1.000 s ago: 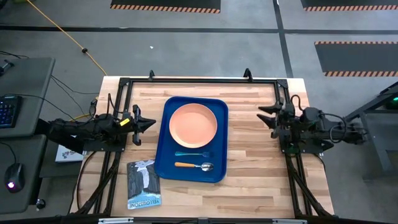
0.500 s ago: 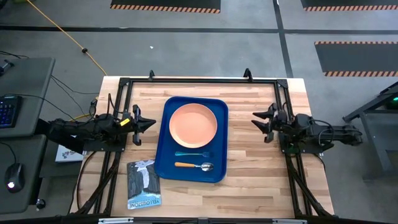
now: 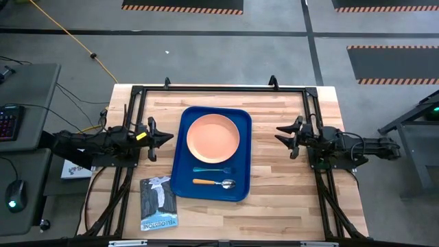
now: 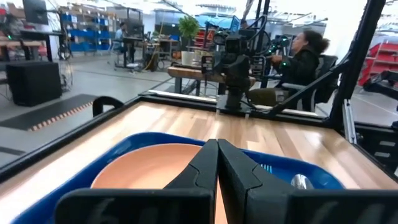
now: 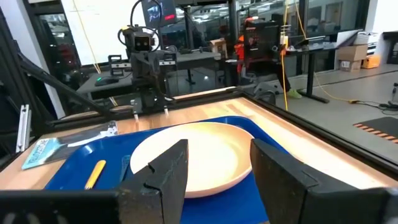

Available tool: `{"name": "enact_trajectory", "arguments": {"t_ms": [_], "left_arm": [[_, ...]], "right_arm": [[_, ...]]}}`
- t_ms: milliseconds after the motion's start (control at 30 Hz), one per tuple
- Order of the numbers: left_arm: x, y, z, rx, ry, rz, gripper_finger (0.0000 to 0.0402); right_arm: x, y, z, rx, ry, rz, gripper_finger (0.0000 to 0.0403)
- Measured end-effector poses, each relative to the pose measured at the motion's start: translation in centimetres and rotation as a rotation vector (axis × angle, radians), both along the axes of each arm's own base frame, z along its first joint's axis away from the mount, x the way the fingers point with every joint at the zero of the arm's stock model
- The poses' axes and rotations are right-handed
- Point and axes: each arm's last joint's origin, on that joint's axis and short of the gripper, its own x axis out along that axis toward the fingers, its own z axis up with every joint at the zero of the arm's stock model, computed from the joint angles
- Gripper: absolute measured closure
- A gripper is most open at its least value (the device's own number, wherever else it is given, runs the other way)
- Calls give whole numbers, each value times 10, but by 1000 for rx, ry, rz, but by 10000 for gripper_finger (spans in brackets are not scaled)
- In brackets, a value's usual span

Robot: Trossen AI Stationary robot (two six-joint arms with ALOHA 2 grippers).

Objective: Pick and place plate/cup/fork/spoon on tray
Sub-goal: Return to Home Position

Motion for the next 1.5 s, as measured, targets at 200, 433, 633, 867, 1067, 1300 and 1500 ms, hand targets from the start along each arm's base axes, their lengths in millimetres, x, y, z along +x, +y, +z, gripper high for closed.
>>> {"name": "enact_trajectory", "arguments": {"t_ms": [200,433,633,867,1067,1300,1500], "left_arm": [[0,0,0,-15,-2,0,401],[0,0,0,-15,-3,0,401],[-1,0,2,-16,-24,-3,401],[-1,0,1,-16,-20,-3,401],[-1,0,2,-17,-26,-3,401],[-1,0,2,-16,-22,-3,401],[-1,0,2,-16,-22,-3,401]], "right_arm": [[0,0,0,1,1,0,238],[0,0,0,1,2,0,238],[-2,0,3,0,-33,-2,238],[-2,0,3,-1,-39,-1,238],[-2,0,3,-1,-40,-1,238],[-2,0,2,0,-35,-1,238],[-2,0,2,0,-35,-1,238]]}}
